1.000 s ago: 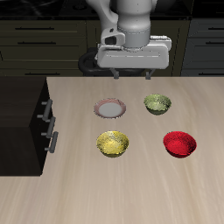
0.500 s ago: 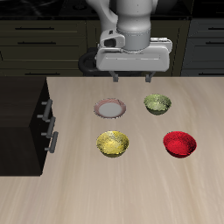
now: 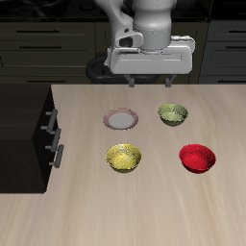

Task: Place the red bowl on the plate

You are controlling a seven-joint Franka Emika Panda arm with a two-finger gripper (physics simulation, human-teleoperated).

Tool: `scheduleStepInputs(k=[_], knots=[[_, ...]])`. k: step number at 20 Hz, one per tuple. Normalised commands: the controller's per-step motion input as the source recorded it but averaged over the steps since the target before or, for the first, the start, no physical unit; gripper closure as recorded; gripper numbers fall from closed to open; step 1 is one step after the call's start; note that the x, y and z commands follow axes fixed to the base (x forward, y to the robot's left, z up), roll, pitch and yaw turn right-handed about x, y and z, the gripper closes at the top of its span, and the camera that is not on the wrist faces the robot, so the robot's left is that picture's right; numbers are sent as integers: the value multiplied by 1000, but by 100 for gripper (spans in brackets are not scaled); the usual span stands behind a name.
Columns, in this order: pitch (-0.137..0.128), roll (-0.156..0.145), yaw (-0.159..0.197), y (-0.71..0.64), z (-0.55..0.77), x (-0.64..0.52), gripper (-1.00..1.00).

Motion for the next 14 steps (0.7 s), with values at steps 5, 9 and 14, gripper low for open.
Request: scheduleStepInputs(k=[5, 9, 14], knots=[[16, 28, -20, 147, -34, 9, -100], [5, 28, 0, 190, -64, 34, -100], [10, 31, 8, 214, -32, 12, -100]])
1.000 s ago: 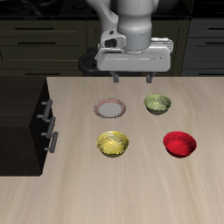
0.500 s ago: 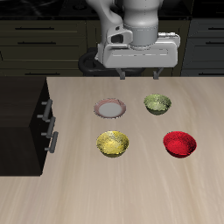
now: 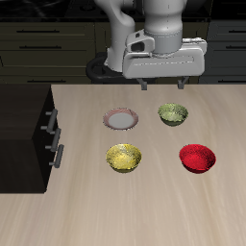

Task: Place the red bowl on the plate

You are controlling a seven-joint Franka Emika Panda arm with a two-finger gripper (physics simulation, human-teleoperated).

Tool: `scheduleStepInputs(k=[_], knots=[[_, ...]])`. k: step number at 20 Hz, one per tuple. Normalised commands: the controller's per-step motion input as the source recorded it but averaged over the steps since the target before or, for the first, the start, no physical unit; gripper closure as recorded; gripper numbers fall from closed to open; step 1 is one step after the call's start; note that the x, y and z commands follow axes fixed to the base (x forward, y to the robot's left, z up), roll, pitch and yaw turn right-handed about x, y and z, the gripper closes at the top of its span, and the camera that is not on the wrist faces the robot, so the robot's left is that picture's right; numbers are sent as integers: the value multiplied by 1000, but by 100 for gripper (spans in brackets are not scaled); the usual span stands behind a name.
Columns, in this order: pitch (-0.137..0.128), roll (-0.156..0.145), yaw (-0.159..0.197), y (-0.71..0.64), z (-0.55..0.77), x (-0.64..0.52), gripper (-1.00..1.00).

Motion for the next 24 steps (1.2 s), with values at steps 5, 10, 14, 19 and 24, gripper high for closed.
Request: scheduleStepInputs(k=[5, 10, 14, 19, 24], knots=[[-2, 26, -1, 240, -17, 0, -100], [-1, 4, 15, 55, -8, 36, -100], [-23, -22, 29, 183, 39, -30, -100], [-7, -13, -11, 40, 12, 19, -100], [7, -4, -20, 81, -15, 15, -100]])
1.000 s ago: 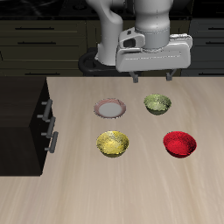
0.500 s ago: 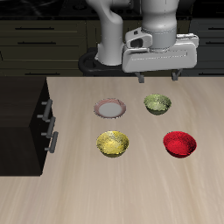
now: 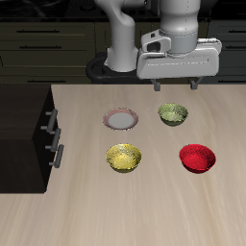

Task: Place the red bowl on the plate

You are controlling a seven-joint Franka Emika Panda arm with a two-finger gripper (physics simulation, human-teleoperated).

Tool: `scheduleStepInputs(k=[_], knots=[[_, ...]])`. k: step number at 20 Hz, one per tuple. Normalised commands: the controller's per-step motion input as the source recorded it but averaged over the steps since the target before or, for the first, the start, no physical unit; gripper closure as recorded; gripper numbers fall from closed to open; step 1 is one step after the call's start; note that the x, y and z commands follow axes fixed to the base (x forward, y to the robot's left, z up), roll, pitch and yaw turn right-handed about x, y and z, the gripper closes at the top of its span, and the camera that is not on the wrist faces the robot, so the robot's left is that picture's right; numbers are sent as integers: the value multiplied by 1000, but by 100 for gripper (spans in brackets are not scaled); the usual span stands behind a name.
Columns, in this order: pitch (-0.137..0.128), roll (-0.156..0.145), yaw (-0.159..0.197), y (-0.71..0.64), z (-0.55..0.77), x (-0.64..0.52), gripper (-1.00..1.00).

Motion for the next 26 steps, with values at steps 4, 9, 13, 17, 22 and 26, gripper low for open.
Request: scheduleStepInputs(k=[4, 9, 13, 17, 22, 26], knots=[[11, 4, 22, 95, -45, 36, -100], [-5, -18, 0, 19, -7, 21, -100], [-3, -28, 24, 162, -41, -23, -100], [13, 19, -22, 88, -29, 38, -100], [-7, -18, 28, 31, 13, 19, -100], [-7, 35, -3, 182, -29, -21, -100]])
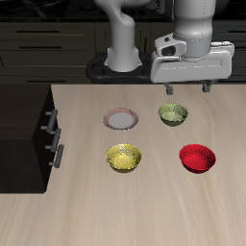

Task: Place the red bowl on the plate

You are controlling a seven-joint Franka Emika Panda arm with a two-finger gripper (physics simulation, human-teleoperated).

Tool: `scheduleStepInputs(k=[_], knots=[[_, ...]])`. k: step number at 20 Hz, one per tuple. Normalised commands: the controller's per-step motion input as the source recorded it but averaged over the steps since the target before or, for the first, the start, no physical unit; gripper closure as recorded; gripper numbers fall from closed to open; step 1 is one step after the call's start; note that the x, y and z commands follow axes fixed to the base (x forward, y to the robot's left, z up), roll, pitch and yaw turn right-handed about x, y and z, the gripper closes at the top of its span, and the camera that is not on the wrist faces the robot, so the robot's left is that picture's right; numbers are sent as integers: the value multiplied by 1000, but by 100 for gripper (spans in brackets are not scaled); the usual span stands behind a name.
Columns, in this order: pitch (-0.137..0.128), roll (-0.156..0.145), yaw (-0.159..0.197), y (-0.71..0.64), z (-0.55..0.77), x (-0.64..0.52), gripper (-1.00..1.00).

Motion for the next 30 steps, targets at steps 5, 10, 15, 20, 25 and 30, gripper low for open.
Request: scheduleStepInputs(k=[5, 10, 15, 20, 25, 30], knots=[[15, 15, -4, 107, -46, 3, -100], [3, 11, 10, 71, -31, 17, -100], [0, -9, 5, -45, -28, 15, -100], [5, -13, -11, -10, -92, 18, -100], [23, -27, 4, -27, -224, 34, -100], [26, 15, -11, 33, -165, -4, -100]])
